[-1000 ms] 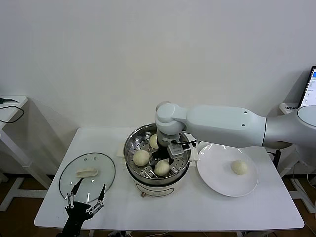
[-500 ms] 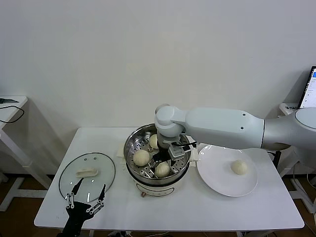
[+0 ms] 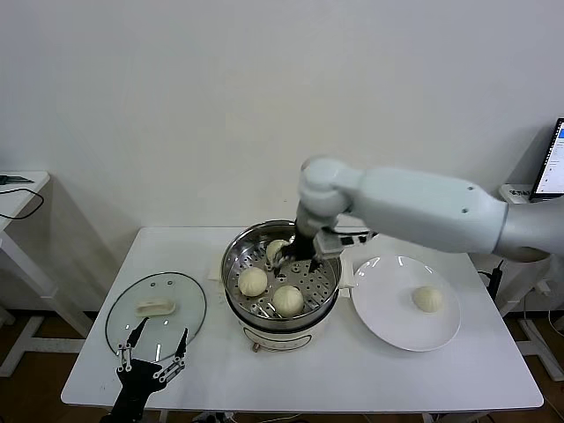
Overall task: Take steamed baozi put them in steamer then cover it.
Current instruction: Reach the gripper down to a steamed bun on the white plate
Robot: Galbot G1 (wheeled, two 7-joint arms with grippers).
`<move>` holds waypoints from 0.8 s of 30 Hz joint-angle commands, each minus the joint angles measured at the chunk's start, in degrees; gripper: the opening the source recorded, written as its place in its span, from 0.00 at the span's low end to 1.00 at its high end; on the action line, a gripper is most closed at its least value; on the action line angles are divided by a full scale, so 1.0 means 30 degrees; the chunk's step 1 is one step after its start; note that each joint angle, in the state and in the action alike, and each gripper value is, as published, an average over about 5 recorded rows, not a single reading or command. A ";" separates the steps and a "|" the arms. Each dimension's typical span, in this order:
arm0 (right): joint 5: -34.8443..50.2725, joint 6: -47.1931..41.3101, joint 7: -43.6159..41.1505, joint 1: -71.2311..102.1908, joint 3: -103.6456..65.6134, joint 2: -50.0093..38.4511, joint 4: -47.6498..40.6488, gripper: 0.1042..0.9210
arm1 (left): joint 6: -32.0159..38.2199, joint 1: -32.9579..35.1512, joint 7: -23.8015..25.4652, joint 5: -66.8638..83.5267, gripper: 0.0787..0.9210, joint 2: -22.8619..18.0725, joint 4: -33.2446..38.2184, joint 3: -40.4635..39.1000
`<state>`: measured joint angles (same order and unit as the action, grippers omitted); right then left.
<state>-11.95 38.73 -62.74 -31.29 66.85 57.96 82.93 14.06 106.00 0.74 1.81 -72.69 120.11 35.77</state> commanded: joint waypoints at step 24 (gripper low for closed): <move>0.5817 -1.2290 -0.1678 0.8309 -0.3441 -0.6939 -1.0440 0.88 | -0.0087 0.0113 -0.0045 -0.0068 0.88 -0.0084 -0.0088 0.0089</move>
<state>5.88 6.31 -68.29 -17.74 60.34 38.81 56.85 13.87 106.32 0.65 1.62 -72.96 120.03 35.98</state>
